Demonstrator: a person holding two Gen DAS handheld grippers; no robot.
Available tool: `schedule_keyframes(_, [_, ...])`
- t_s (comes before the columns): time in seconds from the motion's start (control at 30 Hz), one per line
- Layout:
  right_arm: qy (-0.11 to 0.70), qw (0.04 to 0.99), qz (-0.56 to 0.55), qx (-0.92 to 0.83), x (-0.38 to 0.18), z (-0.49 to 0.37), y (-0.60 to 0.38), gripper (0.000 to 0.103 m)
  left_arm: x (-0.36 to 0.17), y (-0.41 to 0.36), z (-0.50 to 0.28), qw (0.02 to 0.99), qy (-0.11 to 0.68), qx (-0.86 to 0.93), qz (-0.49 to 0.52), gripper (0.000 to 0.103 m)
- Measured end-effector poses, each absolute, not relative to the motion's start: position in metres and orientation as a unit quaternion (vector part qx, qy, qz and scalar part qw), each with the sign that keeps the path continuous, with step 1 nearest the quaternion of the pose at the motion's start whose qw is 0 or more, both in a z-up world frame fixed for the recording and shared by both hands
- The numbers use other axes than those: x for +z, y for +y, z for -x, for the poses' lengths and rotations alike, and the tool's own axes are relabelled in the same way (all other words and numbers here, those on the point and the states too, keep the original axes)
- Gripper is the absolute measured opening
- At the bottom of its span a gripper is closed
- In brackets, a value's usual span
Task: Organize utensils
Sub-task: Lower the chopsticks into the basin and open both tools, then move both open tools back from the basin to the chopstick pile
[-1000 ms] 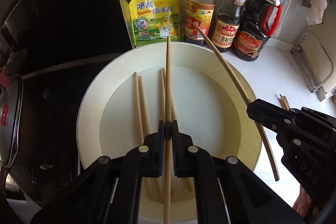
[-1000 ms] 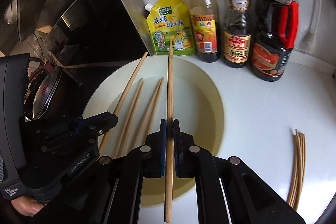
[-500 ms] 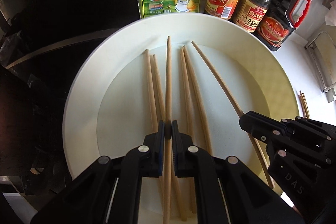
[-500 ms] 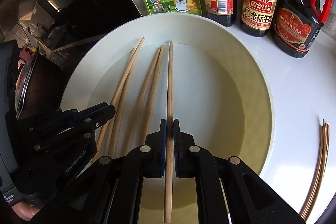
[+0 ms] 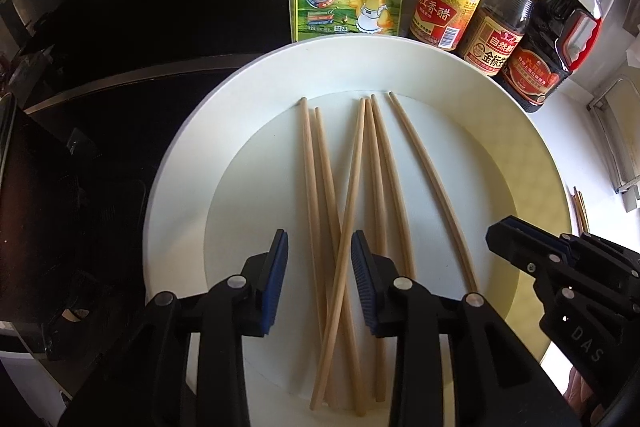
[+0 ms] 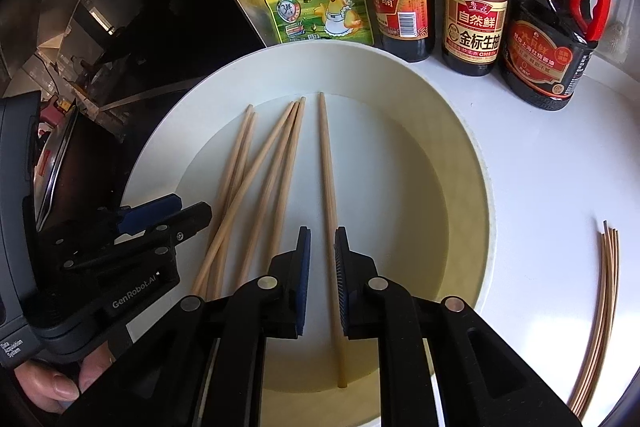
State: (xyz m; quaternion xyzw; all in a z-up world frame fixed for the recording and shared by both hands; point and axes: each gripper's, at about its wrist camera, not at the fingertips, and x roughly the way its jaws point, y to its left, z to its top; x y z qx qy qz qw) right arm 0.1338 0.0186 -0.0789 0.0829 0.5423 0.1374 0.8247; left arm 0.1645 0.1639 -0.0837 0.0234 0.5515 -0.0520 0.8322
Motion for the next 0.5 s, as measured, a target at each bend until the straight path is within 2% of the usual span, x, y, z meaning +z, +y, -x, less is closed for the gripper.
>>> schedule_keyframes(0.5, [0.515, 0.842, -0.089, 0.132, -0.053, -0.103, 0.004, 0.022, -0.056, 0.157, -0.132, 0.850, 0.523, -0.060, -0.027, 0.035])
